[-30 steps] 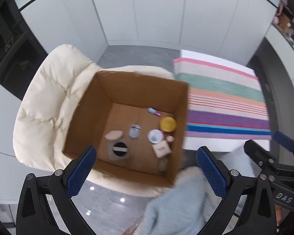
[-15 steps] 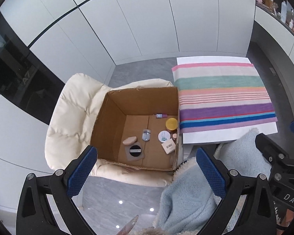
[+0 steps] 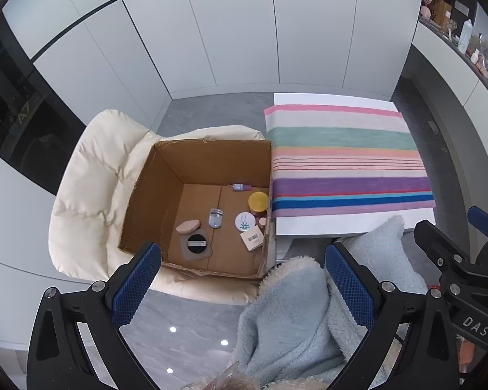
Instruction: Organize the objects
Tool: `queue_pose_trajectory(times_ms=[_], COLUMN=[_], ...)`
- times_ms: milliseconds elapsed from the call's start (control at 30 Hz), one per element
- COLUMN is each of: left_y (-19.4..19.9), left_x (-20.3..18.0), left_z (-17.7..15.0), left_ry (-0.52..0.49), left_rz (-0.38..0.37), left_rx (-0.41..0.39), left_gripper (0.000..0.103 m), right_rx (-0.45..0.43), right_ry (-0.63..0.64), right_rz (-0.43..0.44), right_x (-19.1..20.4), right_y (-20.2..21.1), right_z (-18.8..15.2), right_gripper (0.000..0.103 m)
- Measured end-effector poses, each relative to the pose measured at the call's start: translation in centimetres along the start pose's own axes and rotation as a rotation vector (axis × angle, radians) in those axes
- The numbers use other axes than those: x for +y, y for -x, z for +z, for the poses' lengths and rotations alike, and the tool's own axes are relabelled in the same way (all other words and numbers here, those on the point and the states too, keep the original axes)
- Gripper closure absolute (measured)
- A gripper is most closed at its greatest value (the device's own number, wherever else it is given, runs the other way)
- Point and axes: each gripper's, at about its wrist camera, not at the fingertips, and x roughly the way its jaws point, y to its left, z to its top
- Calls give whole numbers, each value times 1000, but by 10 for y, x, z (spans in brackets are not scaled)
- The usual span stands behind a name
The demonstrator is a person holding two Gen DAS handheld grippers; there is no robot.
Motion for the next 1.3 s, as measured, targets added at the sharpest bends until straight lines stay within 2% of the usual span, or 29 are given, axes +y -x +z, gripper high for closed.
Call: queue_pose_trajectory(times_ms=[100, 1100, 1300], left_y=[1, -3, -2], left_x=[1, -6, -4], left_z=[0, 1, 1], left_ry=[14, 13, 19], left_rz=[-26, -64, -34], left_rx=[3, 19, 5], left_gripper=[1, 1, 1], right_rx=[1, 12, 10], right_ry=[-4, -9, -10], right_rz=[0, -9, -5], right_x=[-2, -8, -7], right_y=[0, -7, -7], right_z=[1, 0, -1], right_gripper=[0, 0, 0])
